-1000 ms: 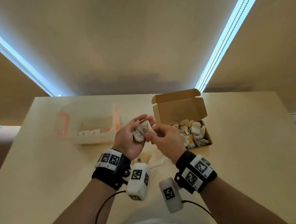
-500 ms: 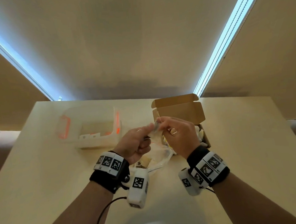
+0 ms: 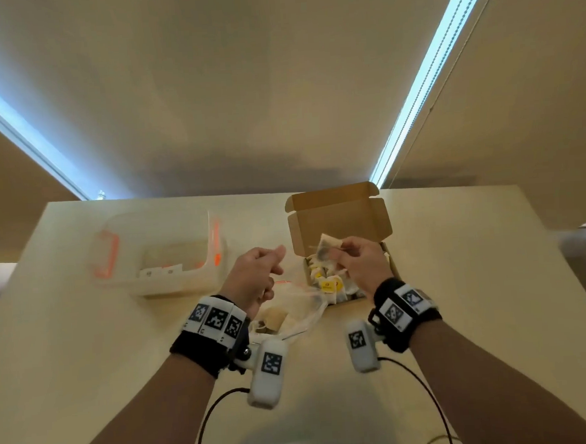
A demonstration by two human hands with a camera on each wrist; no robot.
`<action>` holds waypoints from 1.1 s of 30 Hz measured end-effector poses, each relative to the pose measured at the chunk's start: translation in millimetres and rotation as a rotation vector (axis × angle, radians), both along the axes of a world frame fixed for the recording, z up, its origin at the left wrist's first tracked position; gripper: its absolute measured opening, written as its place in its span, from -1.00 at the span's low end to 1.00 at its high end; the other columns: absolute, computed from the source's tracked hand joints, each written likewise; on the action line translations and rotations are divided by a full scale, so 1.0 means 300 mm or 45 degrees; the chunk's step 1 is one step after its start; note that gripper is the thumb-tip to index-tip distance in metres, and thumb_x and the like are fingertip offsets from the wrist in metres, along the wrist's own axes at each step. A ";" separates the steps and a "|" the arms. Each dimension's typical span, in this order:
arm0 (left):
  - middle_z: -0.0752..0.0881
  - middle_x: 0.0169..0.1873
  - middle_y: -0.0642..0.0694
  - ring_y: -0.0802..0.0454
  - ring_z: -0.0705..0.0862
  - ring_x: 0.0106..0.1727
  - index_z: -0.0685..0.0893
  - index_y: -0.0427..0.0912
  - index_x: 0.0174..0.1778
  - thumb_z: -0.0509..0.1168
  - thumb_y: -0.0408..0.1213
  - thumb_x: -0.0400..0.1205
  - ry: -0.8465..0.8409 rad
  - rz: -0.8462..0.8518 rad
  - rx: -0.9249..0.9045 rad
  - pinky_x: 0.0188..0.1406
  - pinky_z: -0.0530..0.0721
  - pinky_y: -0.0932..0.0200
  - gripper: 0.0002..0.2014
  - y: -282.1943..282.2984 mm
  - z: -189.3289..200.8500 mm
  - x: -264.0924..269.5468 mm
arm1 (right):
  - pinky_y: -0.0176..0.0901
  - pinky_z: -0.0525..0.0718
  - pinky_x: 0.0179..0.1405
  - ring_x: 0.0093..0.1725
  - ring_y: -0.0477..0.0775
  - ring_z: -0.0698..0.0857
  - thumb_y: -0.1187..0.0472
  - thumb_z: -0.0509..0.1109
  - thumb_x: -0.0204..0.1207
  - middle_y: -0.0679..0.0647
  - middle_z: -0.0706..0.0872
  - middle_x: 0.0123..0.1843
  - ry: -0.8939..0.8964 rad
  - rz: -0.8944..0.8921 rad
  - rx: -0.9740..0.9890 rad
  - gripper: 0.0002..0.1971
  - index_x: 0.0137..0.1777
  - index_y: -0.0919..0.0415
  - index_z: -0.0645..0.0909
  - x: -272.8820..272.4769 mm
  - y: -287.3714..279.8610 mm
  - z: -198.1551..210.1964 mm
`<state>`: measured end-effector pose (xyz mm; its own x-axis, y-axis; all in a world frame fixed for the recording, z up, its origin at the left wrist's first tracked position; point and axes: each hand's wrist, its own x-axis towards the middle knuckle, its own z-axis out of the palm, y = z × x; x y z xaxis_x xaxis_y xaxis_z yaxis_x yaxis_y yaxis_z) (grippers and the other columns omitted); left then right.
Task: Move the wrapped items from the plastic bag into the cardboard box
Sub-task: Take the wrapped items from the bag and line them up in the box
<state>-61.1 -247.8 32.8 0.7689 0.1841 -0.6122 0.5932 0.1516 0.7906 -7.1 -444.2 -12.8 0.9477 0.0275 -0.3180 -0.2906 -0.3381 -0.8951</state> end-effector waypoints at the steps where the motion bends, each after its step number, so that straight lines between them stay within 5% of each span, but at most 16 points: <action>1: 0.52 -0.30 -0.09 0.11 0.30 -0.52 0.58 -0.24 0.02 0.24 -0.08 0.72 0.071 0.039 -0.087 -0.59 0.27 0.23 -0.74 0.008 -0.008 0.000 | -0.04 0.68 -0.08 -0.11 0.11 0.75 0.10 0.53 0.53 0.00 0.77 -0.16 0.040 0.084 -0.230 -0.85 -0.01 0.16 0.74 0.027 -0.037 -0.044; 3: 0.49 -0.32 -0.09 0.07 0.33 -0.46 0.56 -0.24 0.01 0.15 -0.12 0.71 0.162 0.137 -0.246 -0.53 0.27 0.20 -0.76 0.029 -0.025 -0.004 | -0.11 0.63 0.02 0.02 0.13 0.72 0.08 0.48 0.58 0.07 0.75 -0.01 0.183 0.318 -0.606 -0.77 0.15 0.18 0.70 0.063 -0.091 -0.123; 6: 0.53 -0.24 -0.17 0.01 0.46 -0.34 0.61 -0.32 0.08 0.08 -0.29 0.64 0.188 0.256 -0.321 -0.54 0.39 0.22 -0.74 0.056 -0.036 -0.023 | 0.04 0.71 0.20 0.10 0.19 0.76 0.07 0.50 0.56 0.14 0.79 0.11 0.362 0.571 -0.764 -0.70 0.22 0.19 0.70 0.098 -0.119 -0.218; 9: 0.60 -0.11 -0.25 -0.08 0.57 -0.17 0.64 -0.34 0.15 0.04 -0.50 0.61 0.158 0.263 -0.288 -0.29 0.54 0.10 -0.68 0.072 -0.039 -0.040 | -0.17 0.66 0.02 0.00 0.06 0.73 0.01 0.51 0.54 0.00 0.77 0.02 0.378 0.613 -0.868 -0.72 0.19 0.10 0.72 0.109 -0.095 -0.262; 12: 0.62 -0.05 -0.27 -0.14 0.60 -0.04 0.64 -0.32 0.13 0.08 -0.67 0.61 0.089 0.166 -0.234 -0.10 0.61 -0.01 -0.67 0.084 -0.049 -0.056 | -0.18 0.57 0.00 0.12 0.15 0.70 0.03 0.47 0.57 0.07 0.74 0.07 0.302 0.606 -1.056 -0.80 0.09 0.11 0.72 0.104 -0.060 -0.290; 15: 0.67 -0.03 -0.25 -0.15 0.63 0.02 0.64 -0.26 0.12 0.19 -0.58 0.70 0.046 0.131 -0.187 -0.18 0.69 0.03 -0.79 0.094 -0.058 -0.071 | -0.13 0.58 0.02 0.12 0.19 0.69 0.05 0.48 0.56 0.16 0.74 0.10 0.290 0.591 -1.078 -0.85 -0.09 0.11 0.62 0.100 -0.053 -0.316; 18: 0.71 -0.01 -0.26 -0.12 0.67 -0.01 0.63 -0.23 0.10 0.29 -0.54 0.67 0.022 0.138 -0.162 -0.28 0.72 0.09 -0.83 0.096 -0.067 -0.072 | -0.09 0.63 0.10 0.15 0.20 0.68 0.06 0.50 0.55 0.16 0.73 0.12 0.316 0.561 -1.072 -0.82 -0.06 0.10 0.58 0.101 -0.075 -0.330; 22: 0.73 0.00 -0.27 -0.11 0.71 -0.06 0.62 -0.25 0.02 0.32 -0.54 0.64 0.013 0.137 -0.155 -0.19 0.73 0.05 -0.86 0.093 -0.066 -0.065 | 0.00 0.68 0.11 0.07 0.16 0.64 0.14 0.47 0.50 0.11 0.69 0.13 0.275 0.421 -0.958 -0.74 0.16 0.01 0.59 0.111 -0.097 -0.306; 26: 0.75 -0.10 -0.24 -0.07 0.76 -0.13 0.64 -0.30 -0.01 0.36 -0.50 0.63 -0.033 0.197 -0.174 -0.29 0.78 0.17 -0.92 0.080 -0.052 -0.052 | -0.16 0.63 -0.05 0.00 0.04 0.67 0.12 0.51 0.50 -0.02 0.69 -0.01 -0.146 0.290 -0.525 -0.79 0.07 0.09 0.61 0.039 -0.021 -0.132; 29: 0.78 -0.16 -0.22 -0.05 0.79 -0.18 0.66 -0.33 0.00 0.39 -0.49 0.60 -0.044 0.221 -0.236 -0.24 0.80 0.15 -0.90 0.057 -0.041 -0.036 | -0.18 0.76 -0.13 0.00 -0.04 0.78 -0.05 0.54 0.49 -0.01 0.80 0.03 0.109 0.437 0.079 -0.66 0.16 0.10 0.66 -0.081 0.101 0.026; 33: 0.78 -0.06 -0.21 -0.07 0.74 -0.02 0.72 -0.27 0.04 0.47 -0.37 0.56 -0.052 0.031 -0.096 0.02 0.73 0.05 -0.83 0.032 -0.048 -0.014 | -0.31 0.70 -0.27 -0.16 -0.17 0.78 0.00 0.54 0.53 0.01 0.85 -0.08 0.044 0.447 0.103 -0.73 0.13 0.12 0.73 -0.090 0.159 0.056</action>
<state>-65.4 -238.2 18.5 0.7894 0.1579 -0.5932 0.5559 0.2258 0.8000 -34.0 -396.4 4.0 0.8647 0.3760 -0.3331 -0.1995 -0.3514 -0.9147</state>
